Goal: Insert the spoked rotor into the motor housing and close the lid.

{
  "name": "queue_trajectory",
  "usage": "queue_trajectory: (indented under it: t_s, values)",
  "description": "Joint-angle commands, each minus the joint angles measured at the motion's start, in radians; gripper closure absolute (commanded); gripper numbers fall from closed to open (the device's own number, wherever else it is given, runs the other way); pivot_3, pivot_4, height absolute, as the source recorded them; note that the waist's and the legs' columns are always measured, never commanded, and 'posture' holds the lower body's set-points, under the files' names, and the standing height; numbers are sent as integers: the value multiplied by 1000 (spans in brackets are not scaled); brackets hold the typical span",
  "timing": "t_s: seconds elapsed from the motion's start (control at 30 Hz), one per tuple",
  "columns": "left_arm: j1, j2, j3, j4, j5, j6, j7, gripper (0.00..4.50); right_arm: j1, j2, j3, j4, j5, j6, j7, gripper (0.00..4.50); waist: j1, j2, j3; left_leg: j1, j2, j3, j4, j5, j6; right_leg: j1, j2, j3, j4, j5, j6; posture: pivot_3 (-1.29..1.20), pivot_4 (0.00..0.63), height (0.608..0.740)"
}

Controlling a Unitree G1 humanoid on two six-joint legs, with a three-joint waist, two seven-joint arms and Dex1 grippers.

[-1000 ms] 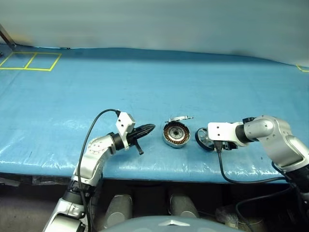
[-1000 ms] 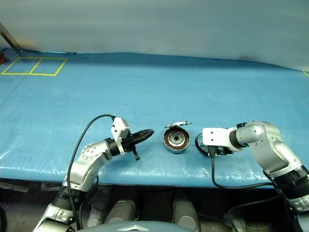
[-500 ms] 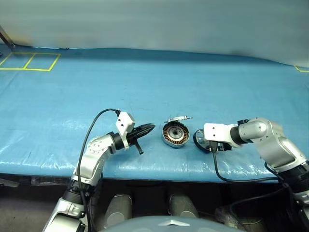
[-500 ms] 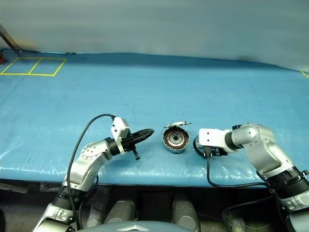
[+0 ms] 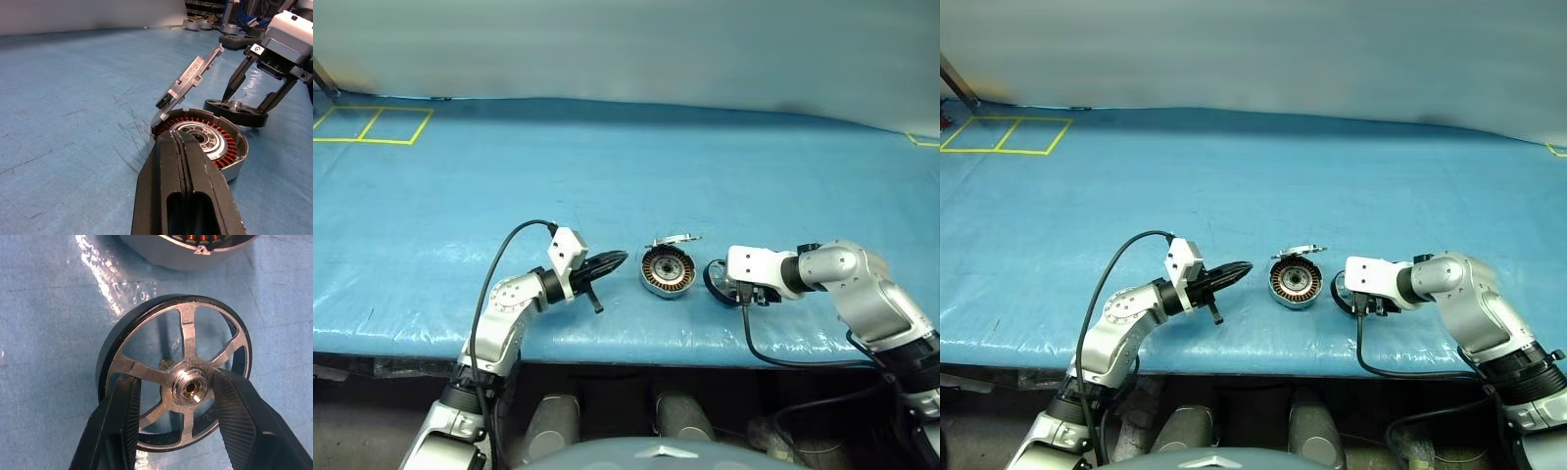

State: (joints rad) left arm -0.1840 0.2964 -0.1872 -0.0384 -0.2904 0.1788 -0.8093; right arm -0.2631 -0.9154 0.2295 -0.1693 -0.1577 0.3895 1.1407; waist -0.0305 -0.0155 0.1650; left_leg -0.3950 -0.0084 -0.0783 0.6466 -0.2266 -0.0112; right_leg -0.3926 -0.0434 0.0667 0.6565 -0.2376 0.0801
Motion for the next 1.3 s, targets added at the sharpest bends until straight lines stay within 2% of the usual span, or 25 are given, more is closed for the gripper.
queue_trajectory:
  t_s: [0.03,0.23,0.43,0.6,0.7,0.83,0.93,1.17,1.3]
  values:
    - [-11,2,3,4,-2,-29,-19,4500,58,22,-13,-66,40,20,-22,2617,1,0,0,0,0,0,0,0,0,0,0,0,0,0,0,0,150,740]
    - [-30,17,1,20,11,-36,-38,4500,163,52,-71,-134,47,37,-110,2618,4,0,0,-1,0,-1,-1,0,0,0,0,0,0,0,0,0,150,740]
    - [-52,16,-5,4,6,-22,-39,4500,246,114,-183,-223,74,83,-228,2619,5,0,0,-1,0,0,-1,0,0,-1,0,0,0,0,0,0,150,740]
    - [-47,26,5,-40,-32,12,-56,4500,333,209,-301,-364,186,164,-292,2619,7,0,1,-2,0,-1,-1,0,0,-1,0,0,0,0,0,0,150,740]
    - [-31,43,10,-86,-67,49,-81,4500,384,267,-326,-480,264,197,-316,2619,7,1,1,-4,0,-1,-1,0,0,-3,0,0,0,0,0,0,150,740]
    - [-24,66,4,-131,-86,85,-94,4500,388,320,-288,-585,313,225,-362,2619,5,1,2,-5,0,-1,-1,0,0,-4,0,0,0,0,0,0,150,740]
    - [-31,70,0,-147,-89,105,-91,4500,371,349,-263,-591,324,233,-403,2619,6,1,2,-5,0,-1,-1,0,0,-4,0,0,0,-2,-1,0,150,740]
    - [-41,65,-18,-173,-86,137,-85,4500,306,362,-200,-455,293,190,-462,2619,5,1,2,-5,0,0,0,0,0,-4,0,0,0,-3,-4,0,150,740]
    - [-44,64,-20,-181,-87,149,-81,4500,260,315,-160,-381,257,160,-449,2619,5,1,2,-5,0,0,-1,0,0,-4,0,0,0,-3,-4,0,150,740]
